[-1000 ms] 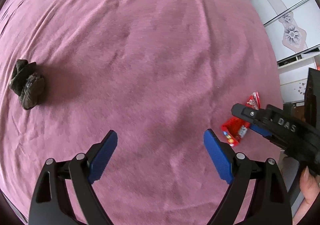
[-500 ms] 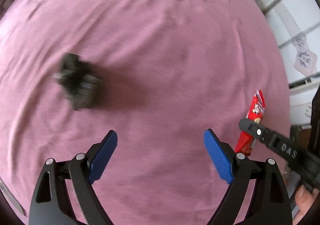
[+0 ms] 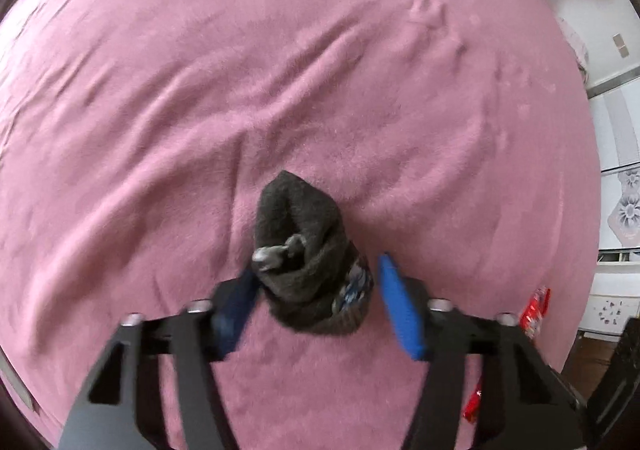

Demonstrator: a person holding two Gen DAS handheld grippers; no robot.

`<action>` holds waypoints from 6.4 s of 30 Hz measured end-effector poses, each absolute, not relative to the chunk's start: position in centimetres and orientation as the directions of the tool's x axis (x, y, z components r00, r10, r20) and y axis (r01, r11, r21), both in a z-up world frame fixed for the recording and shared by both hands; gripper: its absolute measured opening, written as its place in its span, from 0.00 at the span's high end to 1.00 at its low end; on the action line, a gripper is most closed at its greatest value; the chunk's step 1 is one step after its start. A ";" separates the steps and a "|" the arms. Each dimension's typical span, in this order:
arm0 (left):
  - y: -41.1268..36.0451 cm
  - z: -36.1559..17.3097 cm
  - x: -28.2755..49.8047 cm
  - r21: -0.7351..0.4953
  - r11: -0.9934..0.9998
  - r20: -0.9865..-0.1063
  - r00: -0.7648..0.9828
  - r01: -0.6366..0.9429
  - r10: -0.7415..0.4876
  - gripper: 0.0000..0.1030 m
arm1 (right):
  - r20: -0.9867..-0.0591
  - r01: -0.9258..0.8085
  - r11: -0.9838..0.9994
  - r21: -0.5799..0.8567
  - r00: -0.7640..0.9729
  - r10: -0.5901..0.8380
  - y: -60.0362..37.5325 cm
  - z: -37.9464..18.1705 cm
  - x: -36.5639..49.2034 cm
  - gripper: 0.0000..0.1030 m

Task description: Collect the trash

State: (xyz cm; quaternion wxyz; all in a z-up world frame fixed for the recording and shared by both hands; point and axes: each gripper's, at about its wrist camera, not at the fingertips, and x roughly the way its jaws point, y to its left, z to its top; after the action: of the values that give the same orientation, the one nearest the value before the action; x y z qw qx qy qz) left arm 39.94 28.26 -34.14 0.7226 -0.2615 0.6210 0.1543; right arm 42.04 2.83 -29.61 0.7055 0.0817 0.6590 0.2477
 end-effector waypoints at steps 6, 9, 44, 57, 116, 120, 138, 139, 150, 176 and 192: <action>26.7 -34.2 39.7 -0.140 0.853 -0.982 0.183 -0.504 -0.053 0.58 | -0.892 -0.260 0.862 0.436 0.005 0.453 2.5 -29.0 40.7 0.70; 25.2 -33.7 38.7 -0.165 0.868 -0.978 0.188 -0.469 -0.084 0.58 | -0.893 -0.267 0.862 0.432 0.011 0.451 2.3 -28.4 39.7 0.70; -3.5 -21.4 12.9 -0.335 0.940 -0.936 0.092 0.065 -0.340 0.59 | -0.923 -0.039 0.932 0.360 0.129 0.362 -20.6 -16.5 12.5 0.70; -21.7 -20.6 12.3 -0.323 0.933 -0.941 0.053 0.156 -0.335 0.59 | -0.907 -0.005 0.922 0.387 0.177 0.382 -37.6 -15.6 10.8 0.70; -40.4 -23.8 19.5 -0.246 0.892 -0.966 -0.017 0.379 -0.259 0.23 | -0.925 0.210 0.915 0.343 0.243 0.291 -58.1 -18.2 15.0 0.51; -35.5 -22.7 18.8 -0.211 0.926 -0.972 0.032 0.312 -0.232 0.22 | -0.914 0.139 0.919 0.369 0.231 0.332 -53.4 -17.6 15.4 0.50; -16.1 -21.2 12.5 -0.218 0.975 -0.970 0.122 -0.044 -0.211 0.21 | -0.908 -0.142 0.908 0.393 0.095 0.408 -34.8 -16.9 13.7 0.50; -15.3 -21.2 12.2 -0.217 0.975 -0.970 0.126 -0.058 -0.208 0.21 | -0.908 -0.154 0.907 0.392 0.092 0.408 -34.1 -16.8 13.5 0.50; -8.0 -19.9 9.1 -0.209 0.967 -0.969 0.166 -0.147 -0.184 0.21 | -0.909 -0.231 0.896 0.380 0.084 0.407 -27.2 -15.5 12.6 0.48; 0.1 -3.6 4.2 -0.184 0.955 -0.900 0.431 -0.230 -0.070 0.04 | -0.865 -0.273 0.888 0.370 0.248 0.437 -21.7 -1.6 8.0 0.18; -0.7 2.1 3.2 -0.101 0.981 -0.829 0.559 -0.165 0.009 0.04 | -0.840 -0.261 0.915 0.306 0.378 0.389 -21.3 2.3 7.4 0.13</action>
State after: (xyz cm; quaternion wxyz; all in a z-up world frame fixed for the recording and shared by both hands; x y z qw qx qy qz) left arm 3.17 -0.73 2.13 0.8788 -0.0835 0.4672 0.0494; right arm 7.36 -21.30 2.31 0.8279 0.0611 0.5218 0.1964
